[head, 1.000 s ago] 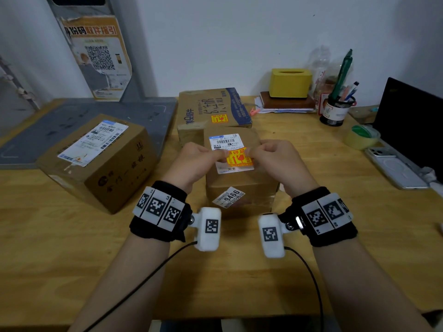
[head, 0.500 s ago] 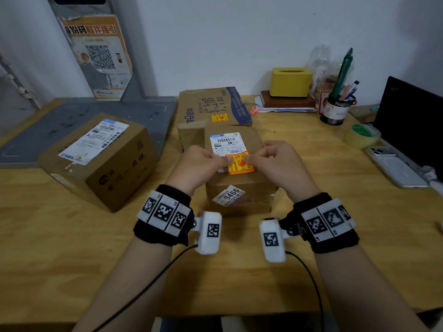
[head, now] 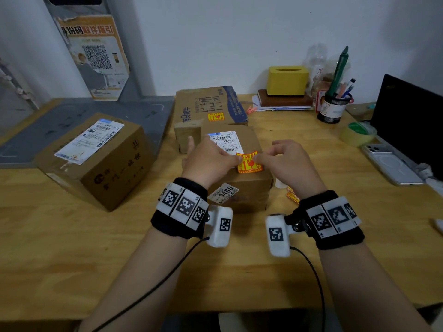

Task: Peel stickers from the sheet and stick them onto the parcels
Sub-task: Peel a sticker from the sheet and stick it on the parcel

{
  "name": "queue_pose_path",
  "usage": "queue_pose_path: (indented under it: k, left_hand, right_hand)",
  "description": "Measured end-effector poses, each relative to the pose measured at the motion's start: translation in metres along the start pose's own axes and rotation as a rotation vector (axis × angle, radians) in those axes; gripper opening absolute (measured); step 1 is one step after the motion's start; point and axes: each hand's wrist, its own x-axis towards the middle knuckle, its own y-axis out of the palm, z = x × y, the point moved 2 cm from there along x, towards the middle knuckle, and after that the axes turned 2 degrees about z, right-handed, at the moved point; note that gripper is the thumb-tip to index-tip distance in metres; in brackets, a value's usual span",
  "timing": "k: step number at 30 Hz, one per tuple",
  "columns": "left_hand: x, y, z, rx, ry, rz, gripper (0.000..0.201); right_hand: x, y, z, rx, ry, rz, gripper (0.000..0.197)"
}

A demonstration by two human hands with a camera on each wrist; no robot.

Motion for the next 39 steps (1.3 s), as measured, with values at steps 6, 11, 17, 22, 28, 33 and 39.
queue_pose_path:
  k: [6,11,17,22,28,33,39]
  left_hand:
    - [0.002,0.001,-0.002,0.028,0.014,0.001,0.024]
    - [0.001,0.001,-0.002,0.013,0.023,0.002,0.028]
    - [0.002,0.003,-0.001,0.016,0.05,-0.038,0.029]
    - [0.005,0.006,0.002,-0.006,0.056,-0.063,0.029]
    - [0.003,0.008,0.004,-0.041,0.085,-0.059,0.024]
    - [0.0,0.007,0.003,-0.063,0.089,-0.056,0.026]
    - [-0.003,0.006,0.005,-0.084,0.056,-0.088,0.033]
  right_hand:
    - [0.003,0.001,-0.005,-0.012,0.011,0.015,0.022]
    - [0.004,0.001,-0.007,-0.003,0.004,0.02,0.021]
    - [0.002,0.003,-0.007,0.009,-0.023,0.014,0.022]
    - [0.002,0.002,-0.007,-0.011,-0.029,0.005,0.022]
    - [-0.001,0.002,-0.006,-0.079,-0.059,-0.025,0.024]
    - [-0.003,0.004,-0.003,-0.155,-0.07,-0.072,0.03]
    - [-0.012,-0.003,0.0,-0.148,-0.109,-0.101,0.025]
